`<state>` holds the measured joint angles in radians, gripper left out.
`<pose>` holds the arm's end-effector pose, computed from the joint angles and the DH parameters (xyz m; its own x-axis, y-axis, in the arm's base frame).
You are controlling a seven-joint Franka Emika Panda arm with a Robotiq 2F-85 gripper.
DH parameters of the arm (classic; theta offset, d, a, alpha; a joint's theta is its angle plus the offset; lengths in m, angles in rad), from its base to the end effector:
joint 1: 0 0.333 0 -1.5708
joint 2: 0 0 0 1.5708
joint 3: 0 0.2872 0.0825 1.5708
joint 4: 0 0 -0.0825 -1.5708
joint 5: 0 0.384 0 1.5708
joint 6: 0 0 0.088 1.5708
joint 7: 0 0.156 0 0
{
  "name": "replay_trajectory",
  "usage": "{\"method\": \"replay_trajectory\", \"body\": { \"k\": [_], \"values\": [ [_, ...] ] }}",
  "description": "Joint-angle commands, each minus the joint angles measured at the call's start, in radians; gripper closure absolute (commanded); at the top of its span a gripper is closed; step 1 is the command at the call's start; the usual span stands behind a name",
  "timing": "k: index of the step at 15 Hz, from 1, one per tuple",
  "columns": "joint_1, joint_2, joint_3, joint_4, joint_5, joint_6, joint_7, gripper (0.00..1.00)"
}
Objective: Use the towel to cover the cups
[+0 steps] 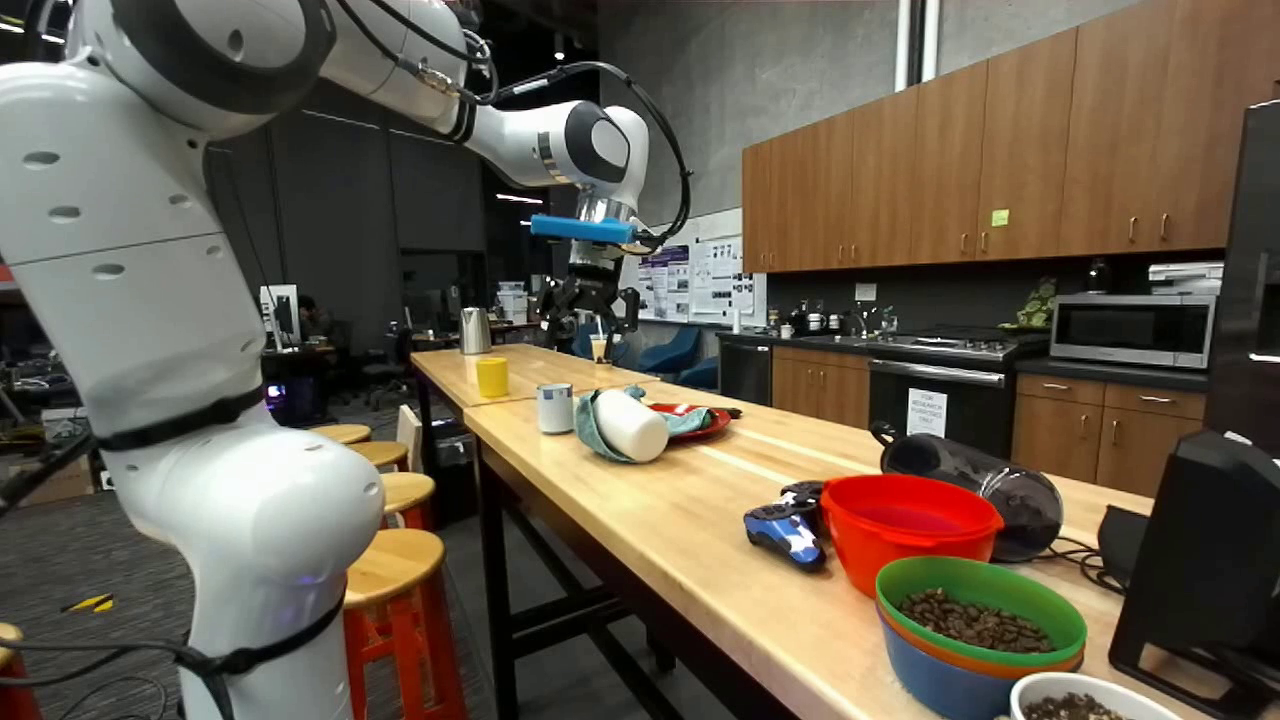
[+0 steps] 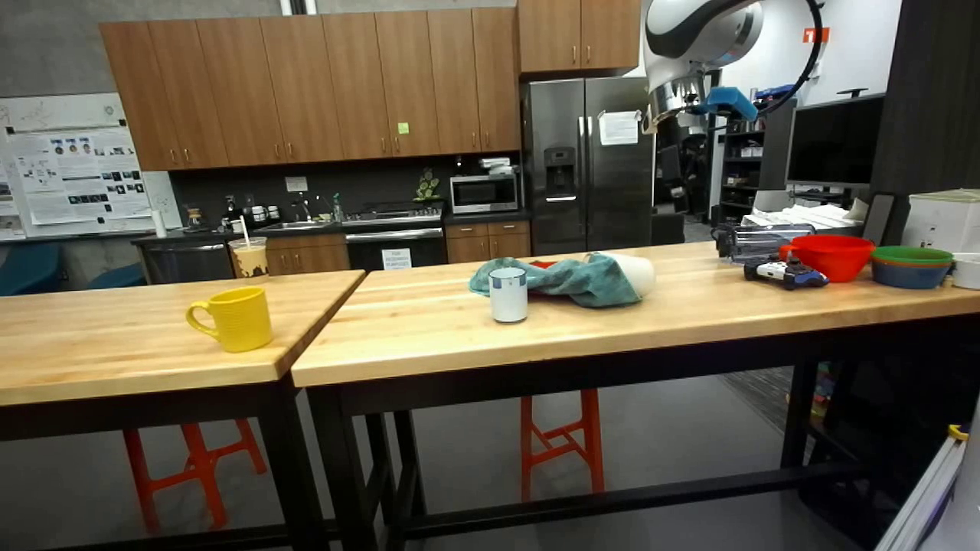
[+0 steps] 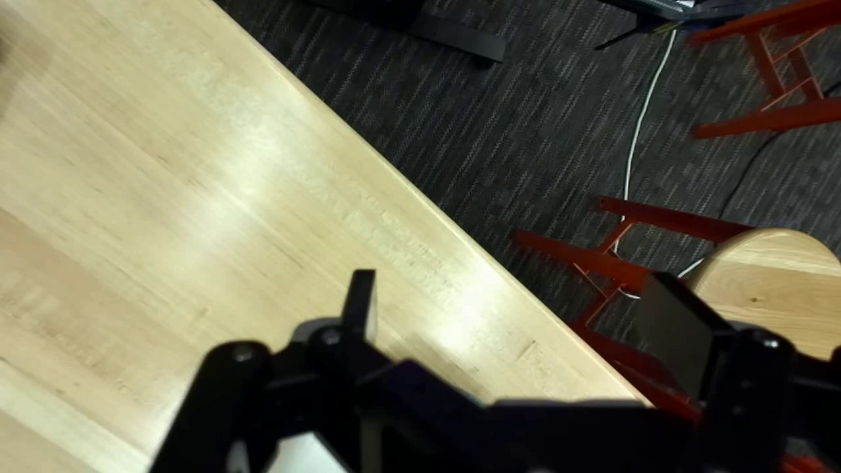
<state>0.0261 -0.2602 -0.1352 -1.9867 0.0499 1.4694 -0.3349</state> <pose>0.4417 -0.0433 0.4799 0.9460 0.2432 -0.2142 0.2108 -0.9638 -0.1634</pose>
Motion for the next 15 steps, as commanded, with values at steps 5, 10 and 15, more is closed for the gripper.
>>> {"method": "replay_trajectory", "body": {
  "k": [5, 10, 15],
  "values": [
    [-0.018, 0.001, 0.016, 0.002, 0.003, -0.002, -0.003, 0.0],
    [-0.018, 0.001, 0.016, 0.002, 0.003, -0.002, -0.003, 0.0],
    [-0.01, 0.038, 0.027, 0.037, 0.017, 0.012, -0.011, 0.0]
  ]
}}
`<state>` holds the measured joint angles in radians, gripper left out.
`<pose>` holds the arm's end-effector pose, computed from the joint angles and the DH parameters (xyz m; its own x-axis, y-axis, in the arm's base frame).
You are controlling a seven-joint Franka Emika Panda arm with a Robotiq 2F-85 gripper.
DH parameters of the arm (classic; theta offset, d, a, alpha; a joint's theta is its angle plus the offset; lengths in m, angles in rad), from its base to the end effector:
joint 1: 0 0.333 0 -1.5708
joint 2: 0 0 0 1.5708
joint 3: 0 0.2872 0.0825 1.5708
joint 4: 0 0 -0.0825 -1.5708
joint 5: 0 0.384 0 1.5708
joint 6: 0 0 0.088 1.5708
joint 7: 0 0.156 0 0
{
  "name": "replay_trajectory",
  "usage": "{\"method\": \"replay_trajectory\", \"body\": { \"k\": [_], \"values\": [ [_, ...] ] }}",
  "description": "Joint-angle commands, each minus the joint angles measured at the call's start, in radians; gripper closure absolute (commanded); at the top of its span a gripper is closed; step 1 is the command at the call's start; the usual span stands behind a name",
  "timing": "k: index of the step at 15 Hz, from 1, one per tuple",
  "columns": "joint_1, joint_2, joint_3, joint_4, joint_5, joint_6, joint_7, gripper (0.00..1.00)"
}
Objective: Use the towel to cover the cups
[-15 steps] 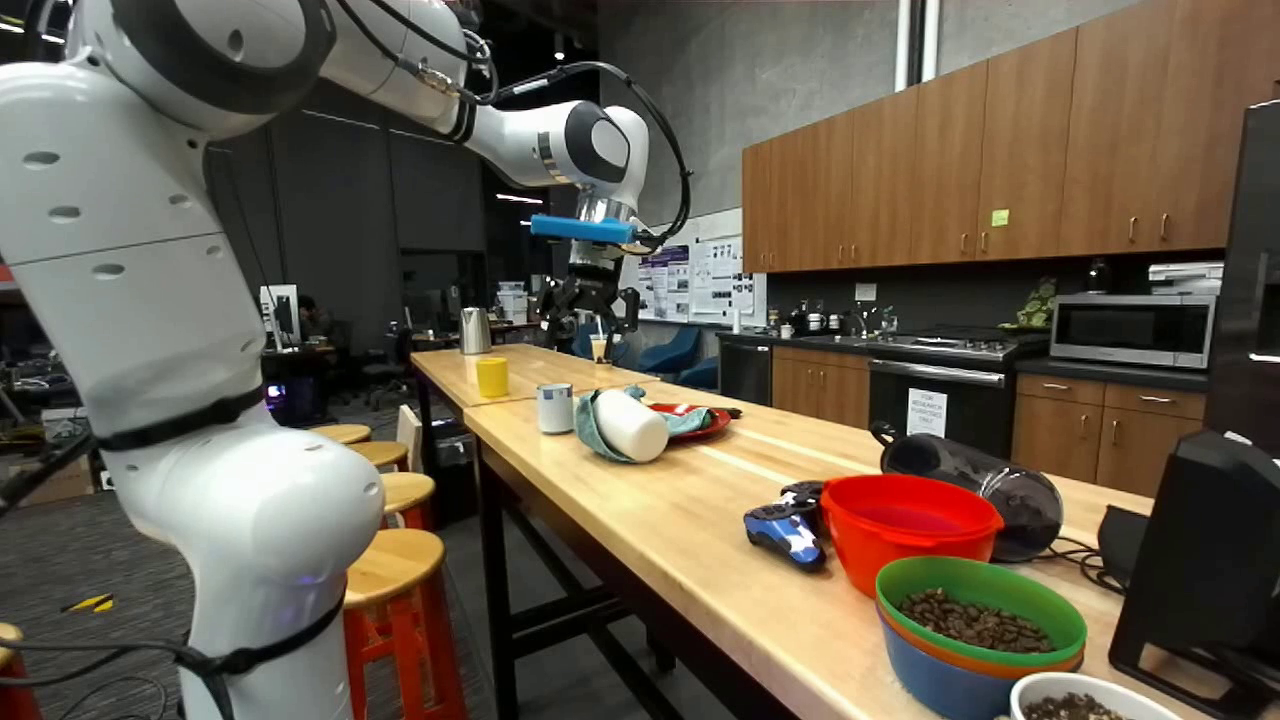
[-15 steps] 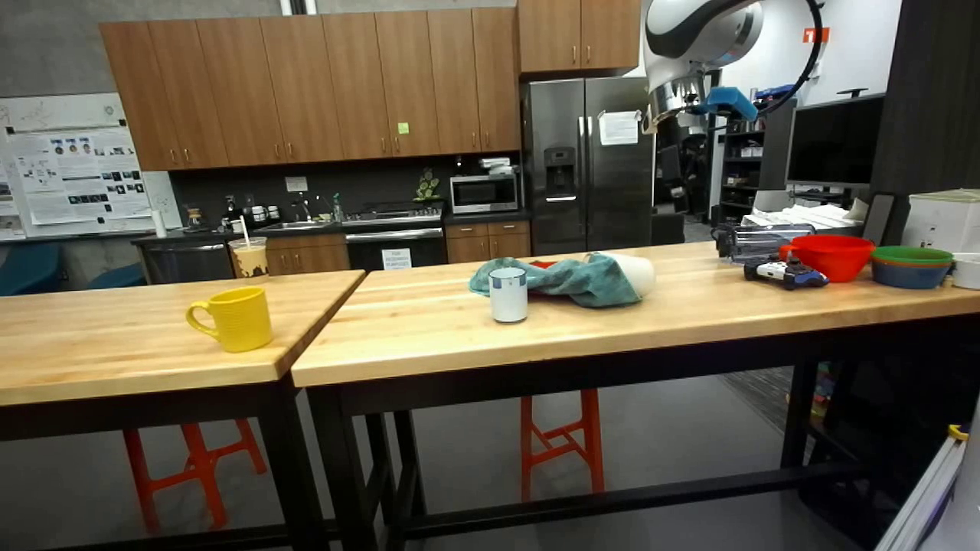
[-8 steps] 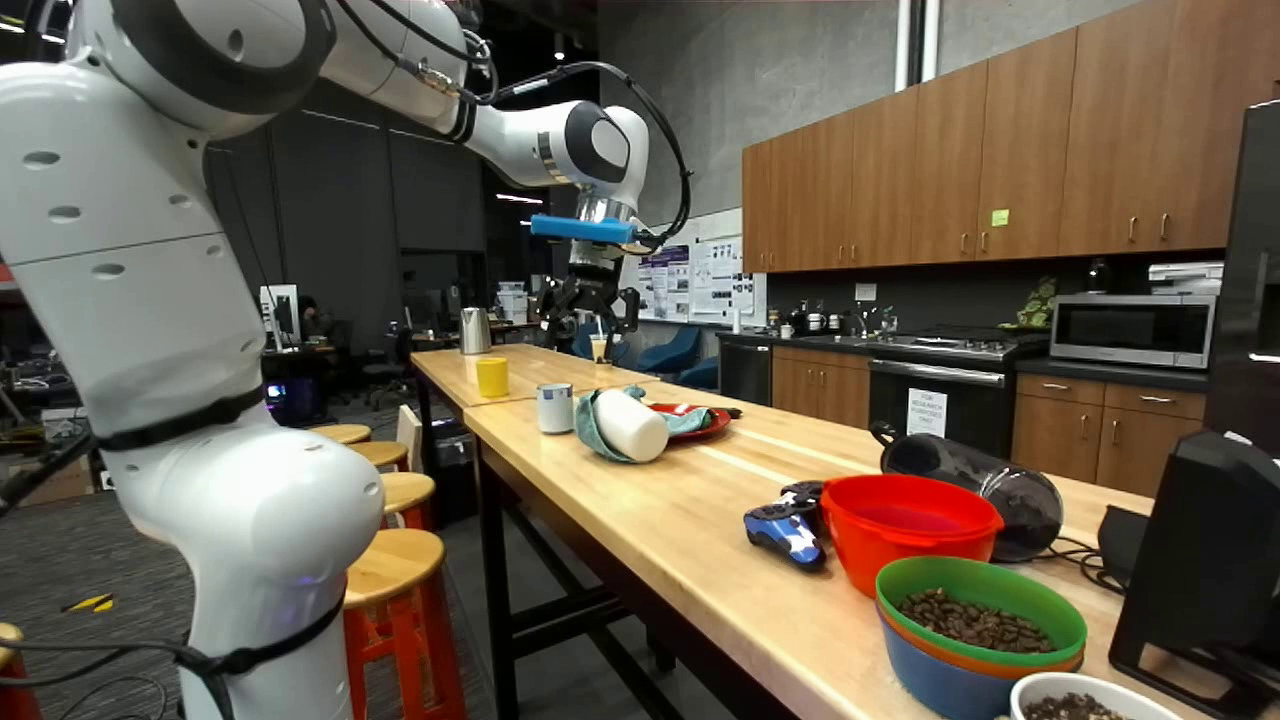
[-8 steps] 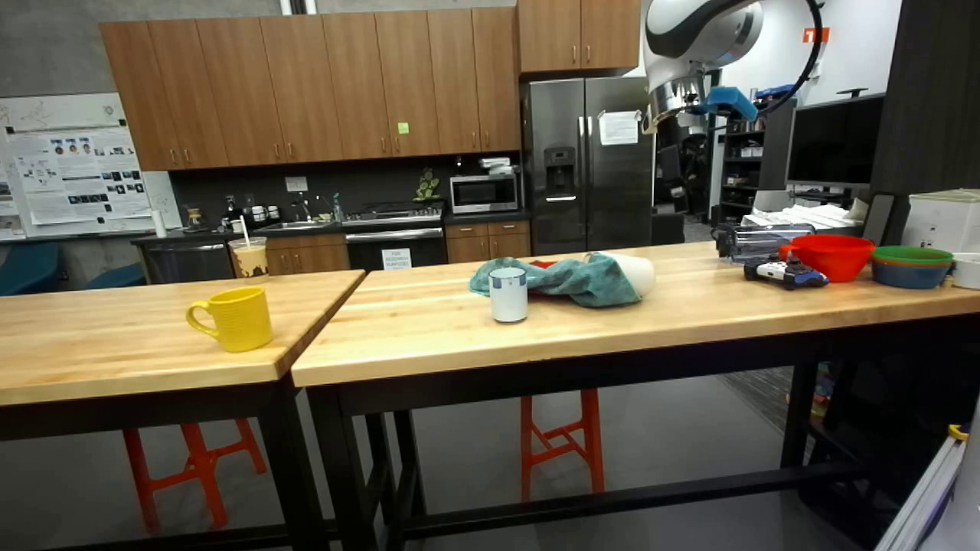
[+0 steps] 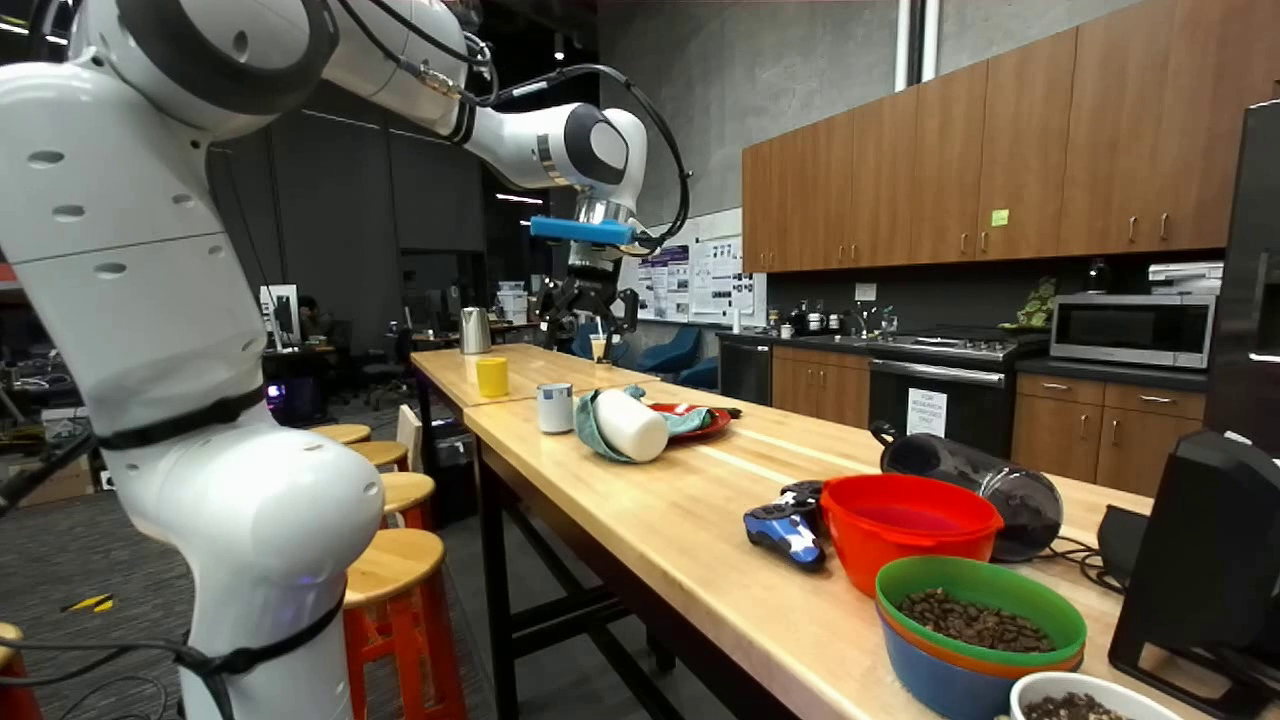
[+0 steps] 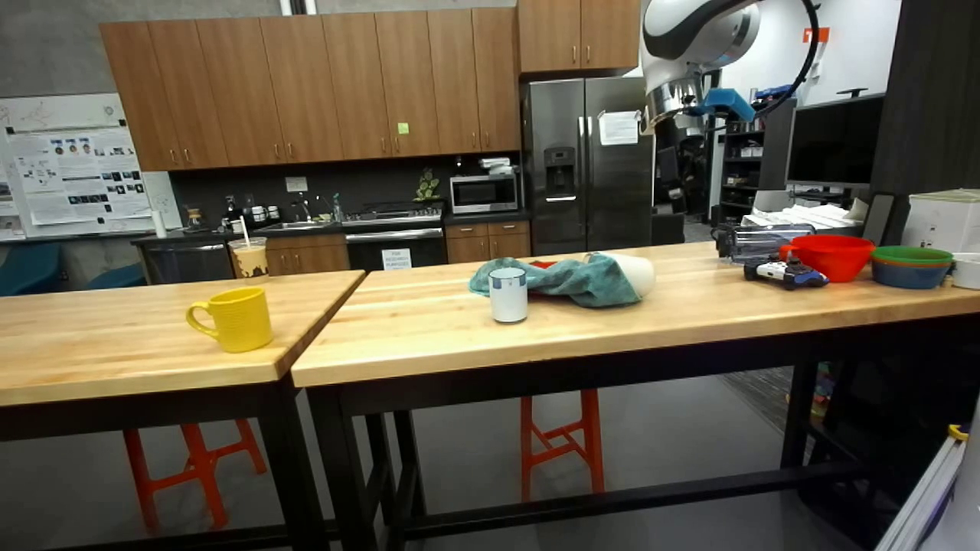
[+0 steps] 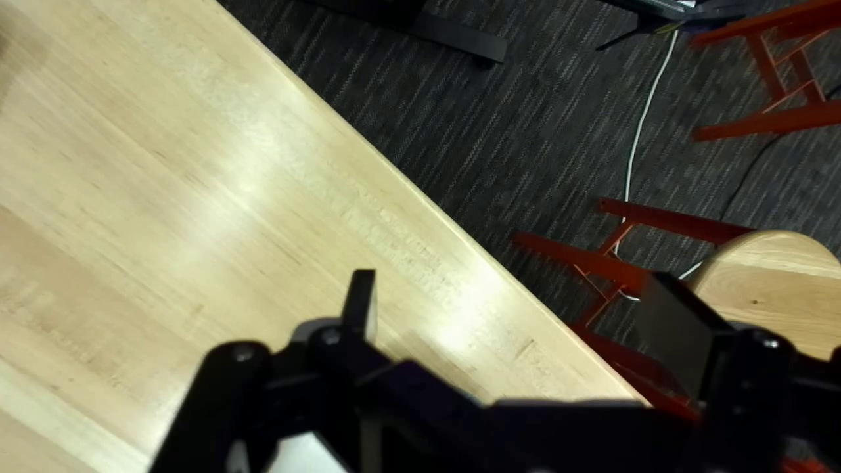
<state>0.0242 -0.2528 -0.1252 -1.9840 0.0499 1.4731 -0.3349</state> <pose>0.4441 -0.0396 0.4781 0.9440 0.2495 -0.2160 0.2178 -0.9628 -0.1603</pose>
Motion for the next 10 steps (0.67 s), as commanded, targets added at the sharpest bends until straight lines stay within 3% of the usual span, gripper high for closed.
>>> {"method": "replay_trajectory", "body": {
  "k": [1, 10],
  "values": [
    [-0.005, 0.043, 0.023, 0.047, 0.02, 0.013, -0.014, 0.0],
    [0.03, 0.141, 0.109, 0.13, 0.01, 0.123, -0.069, 0.0]
  ]
}}
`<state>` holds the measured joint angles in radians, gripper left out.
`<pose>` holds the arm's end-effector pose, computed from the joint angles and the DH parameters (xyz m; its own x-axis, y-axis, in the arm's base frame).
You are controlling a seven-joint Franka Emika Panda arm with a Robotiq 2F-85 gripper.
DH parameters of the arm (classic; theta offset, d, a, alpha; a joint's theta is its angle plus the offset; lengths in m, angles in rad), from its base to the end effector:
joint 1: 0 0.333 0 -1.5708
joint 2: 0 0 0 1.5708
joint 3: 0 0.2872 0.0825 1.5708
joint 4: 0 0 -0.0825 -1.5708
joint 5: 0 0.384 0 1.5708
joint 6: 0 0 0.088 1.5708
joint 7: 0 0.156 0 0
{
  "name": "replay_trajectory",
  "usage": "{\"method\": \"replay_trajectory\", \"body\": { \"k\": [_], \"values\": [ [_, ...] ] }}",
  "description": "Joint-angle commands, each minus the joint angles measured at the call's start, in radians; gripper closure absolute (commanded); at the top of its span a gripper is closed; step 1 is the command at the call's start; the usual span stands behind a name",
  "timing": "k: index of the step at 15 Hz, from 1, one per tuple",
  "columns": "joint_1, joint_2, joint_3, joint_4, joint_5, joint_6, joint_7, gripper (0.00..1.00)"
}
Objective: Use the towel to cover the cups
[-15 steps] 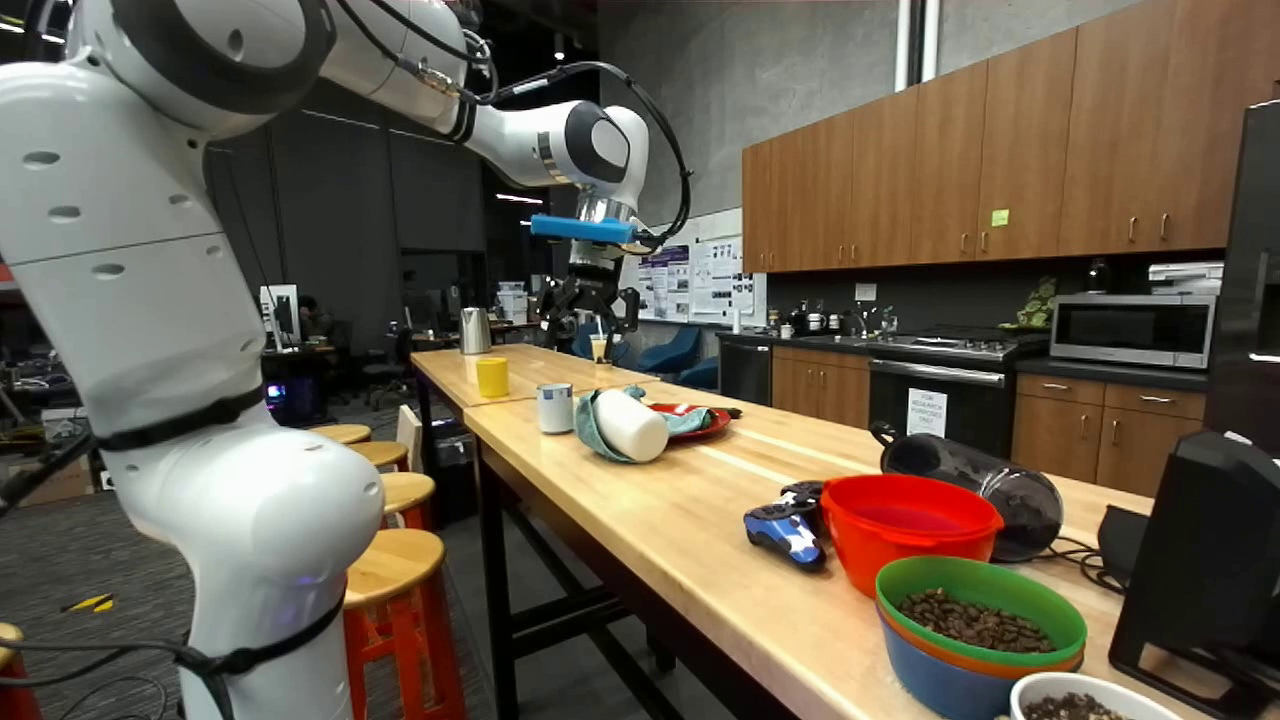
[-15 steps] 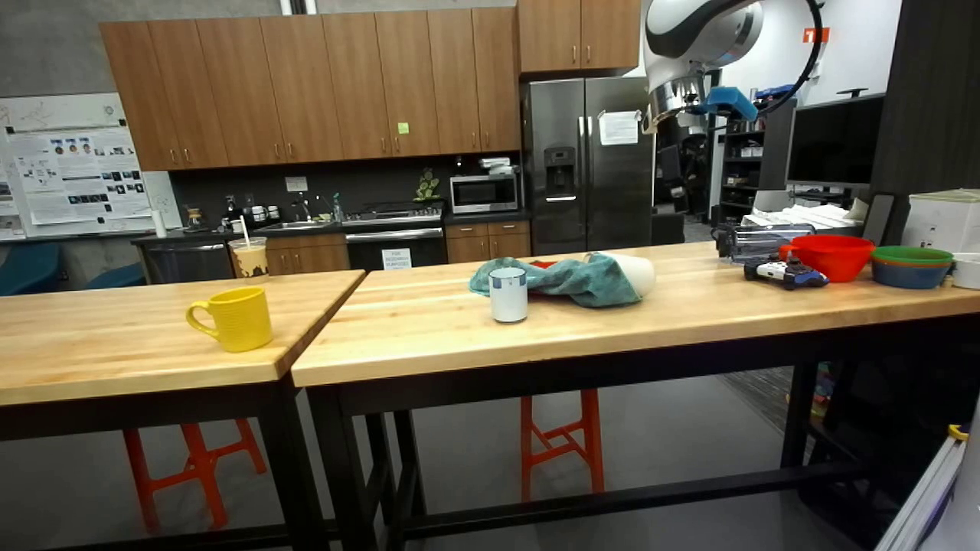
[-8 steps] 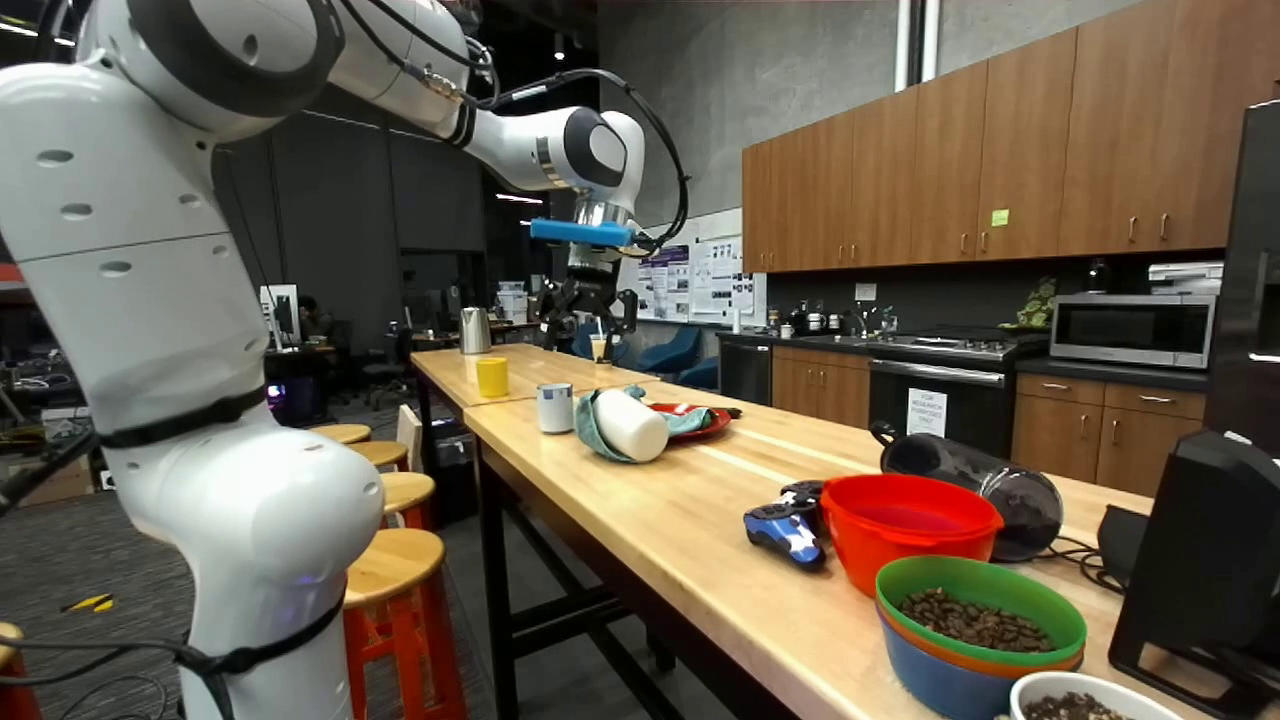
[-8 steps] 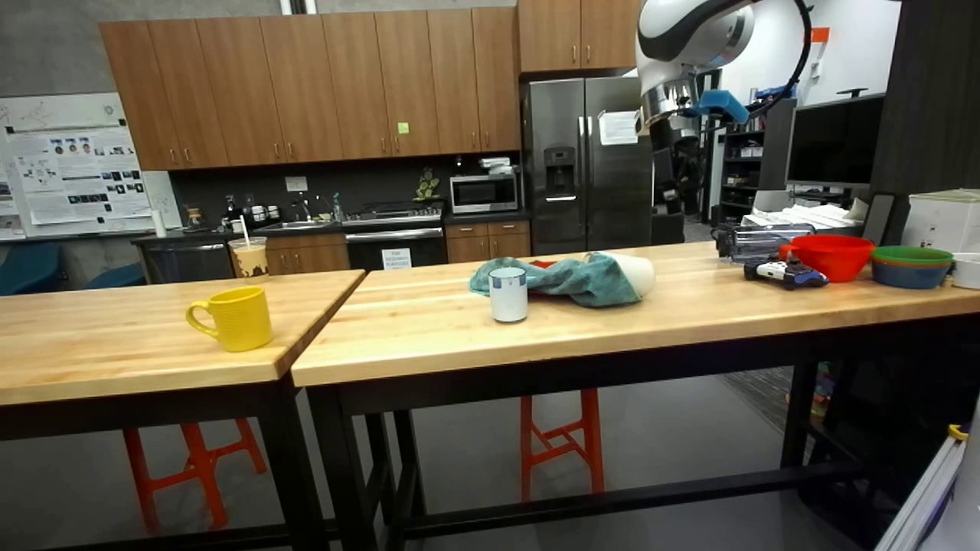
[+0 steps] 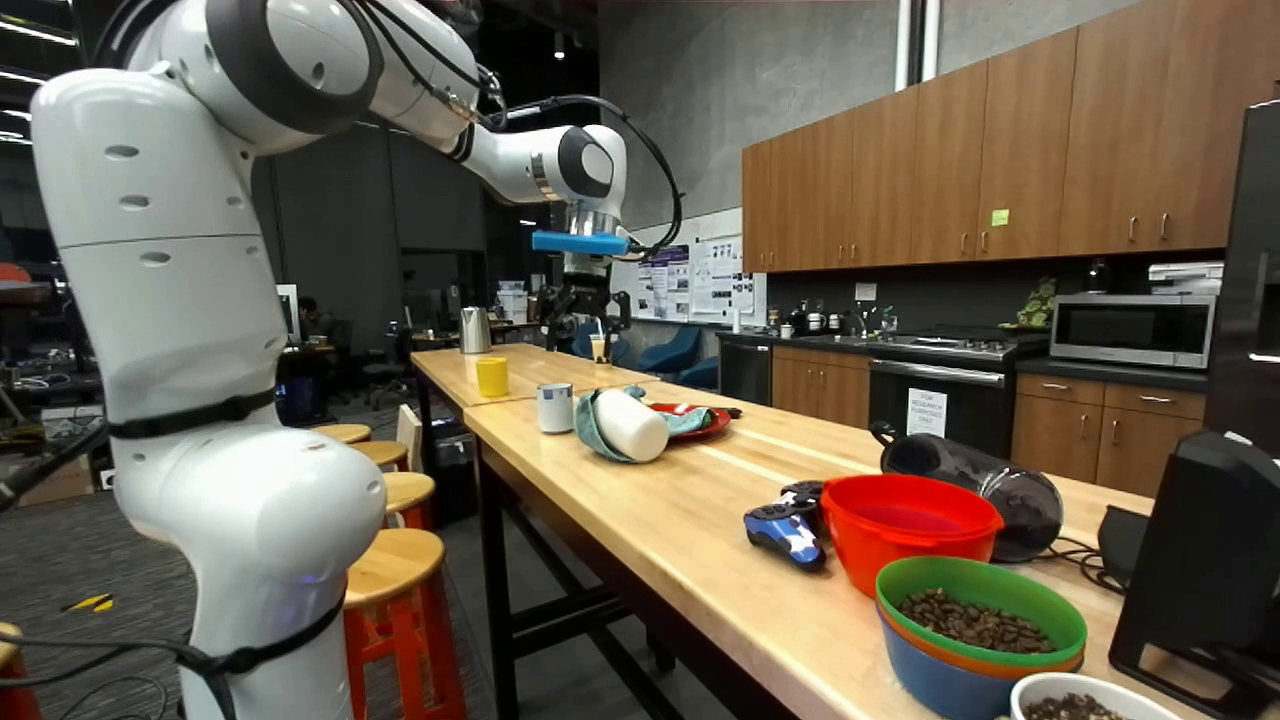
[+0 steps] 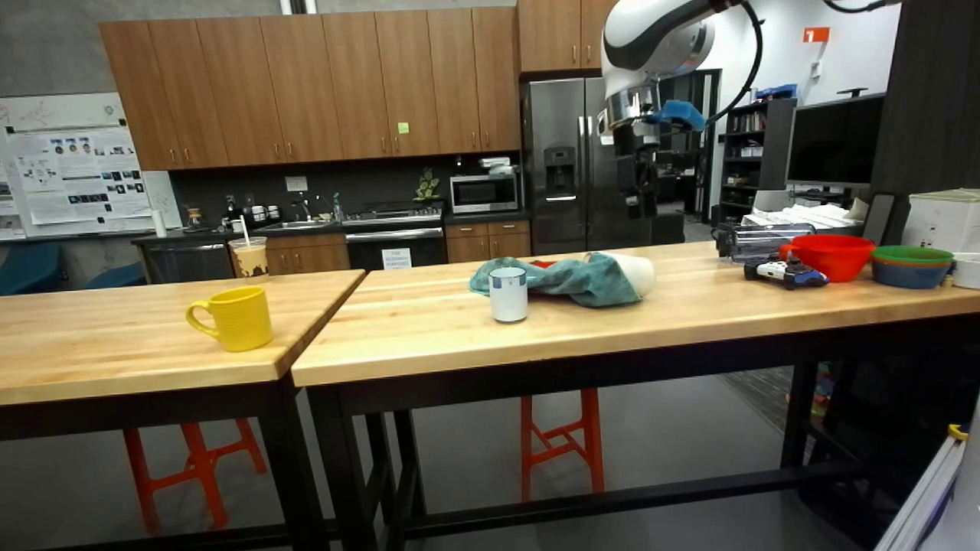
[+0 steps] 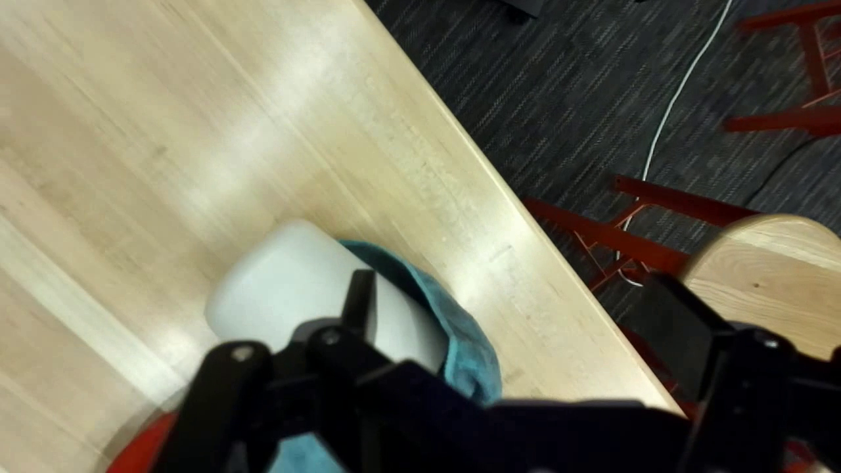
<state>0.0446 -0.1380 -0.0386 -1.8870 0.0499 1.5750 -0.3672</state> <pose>0.4944 0.0102 0.4732 0.9201 0.3650 -0.1422 0.3512 -0.9294 -0.1130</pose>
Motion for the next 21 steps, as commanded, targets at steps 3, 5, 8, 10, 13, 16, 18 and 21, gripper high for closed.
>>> {"method": "replay_trajectory", "body": {
  "k": [3, 5, 8, 10, 13, 16, 18, 21],
  "values": [
    [0.036, 0.015, 0.063, 0.008, -0.01, 0.07, -0.083, 0.0],
    [0.054, -0.001, 0.087, -0.015, -0.023, 0.101, -0.127, 0.0],
    [0.075, -0.016, 0.112, -0.049, -0.06, 0.179, -0.176, 0.0],
    [0.082, -0.029, 0.122, -0.087, -0.113, 0.265, -0.199, 0.0],
    [0.081, -0.048, 0.126, -0.158, -0.21, 0.413, -0.236, 0.0],
    [0.078, -0.063, 0.12, -0.225, -0.267, 0.53, -0.25, 0.0],
    [0.078, -0.073, 0.117, -0.267, -0.279, 0.575, -0.25, 0.0],
    [0.078, -0.097, 0.116, -0.342, -0.301, 0.63, -0.244, 0.0]
  ]
}}
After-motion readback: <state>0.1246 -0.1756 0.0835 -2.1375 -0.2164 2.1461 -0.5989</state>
